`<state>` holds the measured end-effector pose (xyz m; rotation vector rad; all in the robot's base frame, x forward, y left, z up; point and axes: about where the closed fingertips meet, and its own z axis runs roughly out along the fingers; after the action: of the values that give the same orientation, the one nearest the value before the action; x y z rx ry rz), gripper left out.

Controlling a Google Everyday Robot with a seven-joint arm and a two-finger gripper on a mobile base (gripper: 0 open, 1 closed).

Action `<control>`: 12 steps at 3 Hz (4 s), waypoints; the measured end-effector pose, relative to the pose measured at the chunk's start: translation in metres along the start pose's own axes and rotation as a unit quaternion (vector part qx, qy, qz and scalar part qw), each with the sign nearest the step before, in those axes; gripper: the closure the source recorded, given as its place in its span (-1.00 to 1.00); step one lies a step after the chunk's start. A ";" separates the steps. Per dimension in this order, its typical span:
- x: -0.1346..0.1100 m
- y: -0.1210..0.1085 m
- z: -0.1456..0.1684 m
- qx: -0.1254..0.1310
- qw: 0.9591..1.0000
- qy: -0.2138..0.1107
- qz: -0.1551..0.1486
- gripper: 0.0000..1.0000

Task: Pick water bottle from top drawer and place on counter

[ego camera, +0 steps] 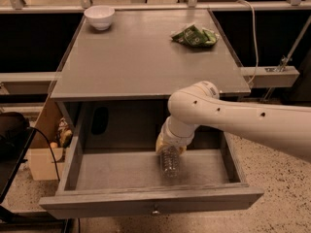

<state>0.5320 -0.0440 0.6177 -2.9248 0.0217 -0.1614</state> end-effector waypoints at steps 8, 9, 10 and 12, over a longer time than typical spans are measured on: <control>-0.102 -0.008 -0.180 -0.009 1.000 -0.005 0.019 1.00; -0.087 -0.021 -0.197 -0.009 1.000 0.020 -0.001 1.00; -0.044 -0.041 -0.215 -0.009 0.998 0.053 -0.026 1.00; 0.008 -0.053 -0.233 -0.011 0.997 0.067 -0.033 1.00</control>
Offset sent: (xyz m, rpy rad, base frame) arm -0.0077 -0.0093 0.0700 -0.0326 -0.0319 0.0078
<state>0.5147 -0.0413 0.8563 -2.9319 -0.0540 -0.3704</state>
